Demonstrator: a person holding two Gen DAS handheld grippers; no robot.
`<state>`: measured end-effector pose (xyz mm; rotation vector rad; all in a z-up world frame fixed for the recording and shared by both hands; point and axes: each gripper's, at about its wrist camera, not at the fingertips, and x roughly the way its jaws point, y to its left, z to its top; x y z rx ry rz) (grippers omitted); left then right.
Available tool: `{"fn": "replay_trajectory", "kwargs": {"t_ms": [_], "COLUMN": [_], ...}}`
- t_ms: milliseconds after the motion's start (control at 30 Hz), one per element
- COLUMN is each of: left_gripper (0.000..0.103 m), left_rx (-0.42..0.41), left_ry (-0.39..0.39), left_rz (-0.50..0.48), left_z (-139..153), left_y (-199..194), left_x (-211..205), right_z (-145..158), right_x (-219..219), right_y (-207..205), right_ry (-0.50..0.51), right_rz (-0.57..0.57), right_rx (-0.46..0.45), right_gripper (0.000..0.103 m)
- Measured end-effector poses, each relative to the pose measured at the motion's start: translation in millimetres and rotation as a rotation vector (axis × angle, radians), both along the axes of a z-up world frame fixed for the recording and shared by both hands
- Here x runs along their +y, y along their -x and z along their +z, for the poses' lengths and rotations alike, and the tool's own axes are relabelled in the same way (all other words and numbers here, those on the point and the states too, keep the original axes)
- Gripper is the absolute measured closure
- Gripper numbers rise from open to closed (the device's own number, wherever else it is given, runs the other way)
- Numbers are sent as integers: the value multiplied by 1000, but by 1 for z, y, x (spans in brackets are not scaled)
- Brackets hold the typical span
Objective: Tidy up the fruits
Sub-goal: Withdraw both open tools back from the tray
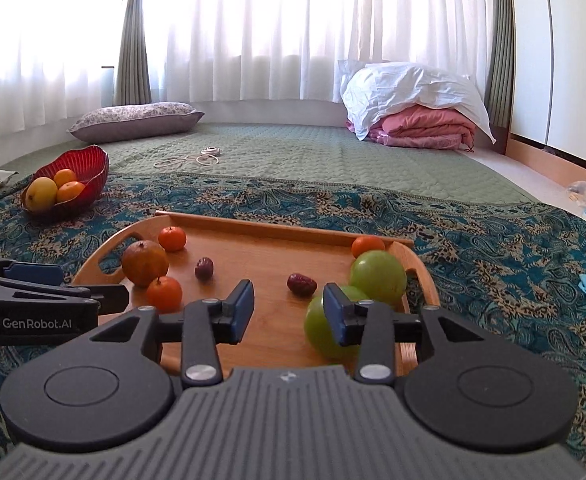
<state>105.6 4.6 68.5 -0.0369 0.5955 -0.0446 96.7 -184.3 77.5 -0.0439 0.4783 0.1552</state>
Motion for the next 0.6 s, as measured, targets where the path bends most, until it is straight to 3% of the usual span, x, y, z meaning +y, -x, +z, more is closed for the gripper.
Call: {"fn": "replay_trajectory", "kwargs": {"t_ms": [333,400,600], "left_gripper": [30,24,23], "left_rx": [57,64,70], "left_ry": [-25,-24,-46], "left_rz": [40,44,45], "left_z": [-31,-36,-49], "left_y": [14,16,21], "left_x": [3,3,0], "right_z": [-26,-30,-45], "right_x": [0,0,1], "right_y": [22,25,32], "right_ry": [-4,-3,17], "right_rz": [-34,-40,-40], "right_rx": [9,11,29], "right_gripper": [41,41,41]}}
